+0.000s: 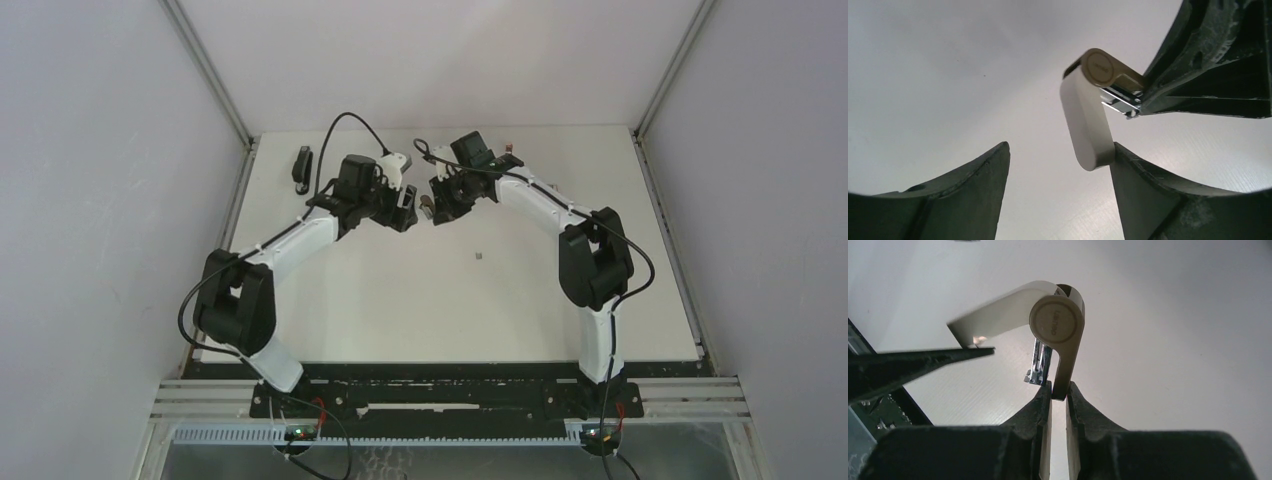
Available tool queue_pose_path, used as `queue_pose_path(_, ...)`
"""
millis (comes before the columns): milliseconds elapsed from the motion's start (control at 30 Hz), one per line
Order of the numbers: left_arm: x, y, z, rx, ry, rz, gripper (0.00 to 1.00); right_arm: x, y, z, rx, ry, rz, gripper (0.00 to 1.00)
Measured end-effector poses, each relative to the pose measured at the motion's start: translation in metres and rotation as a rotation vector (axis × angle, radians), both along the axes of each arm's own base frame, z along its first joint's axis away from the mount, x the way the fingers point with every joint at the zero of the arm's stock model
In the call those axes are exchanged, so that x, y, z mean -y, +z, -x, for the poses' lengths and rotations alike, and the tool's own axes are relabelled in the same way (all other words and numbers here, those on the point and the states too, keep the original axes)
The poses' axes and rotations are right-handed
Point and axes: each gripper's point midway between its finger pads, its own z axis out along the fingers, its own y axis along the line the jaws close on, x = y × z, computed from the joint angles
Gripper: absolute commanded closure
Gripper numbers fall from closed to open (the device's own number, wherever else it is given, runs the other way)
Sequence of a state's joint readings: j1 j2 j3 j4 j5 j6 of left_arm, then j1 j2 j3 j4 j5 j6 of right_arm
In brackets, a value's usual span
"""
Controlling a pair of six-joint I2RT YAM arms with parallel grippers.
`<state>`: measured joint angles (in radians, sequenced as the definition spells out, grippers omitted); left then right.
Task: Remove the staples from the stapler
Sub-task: Unload the staple.
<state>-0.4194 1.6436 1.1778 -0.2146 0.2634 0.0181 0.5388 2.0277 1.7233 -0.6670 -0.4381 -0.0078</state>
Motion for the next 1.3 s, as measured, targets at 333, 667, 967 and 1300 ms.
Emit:
queue_pose_path(333, -0.021, 0.010, -0.010, 0.025, 0.054, -0.003, 0.29, 0.012, -0.004, 0.012, -0.013, 0.026, 0.043, 1.00)
queue_pose_path(667, -0.027, 0.011, -0.014, 0.031, 0.057, 0.000, 0.11, 0.014, -0.006, 0.013, -0.003, 0.052, 0.056, 1.00)
queue_pose_path(967, -0.010, 0.025, 0.000, 0.039, -0.072, 0.073, 0.00, 0.021, -0.008, 0.010, 0.026, 0.057, 0.091, 1.00)
queue_pose_path(1300, -0.026, 0.049, 0.003, 0.064, -0.098, 0.150, 0.00, 0.052, -0.012, 0.003, 0.207, 0.081, 0.206, 1.00)
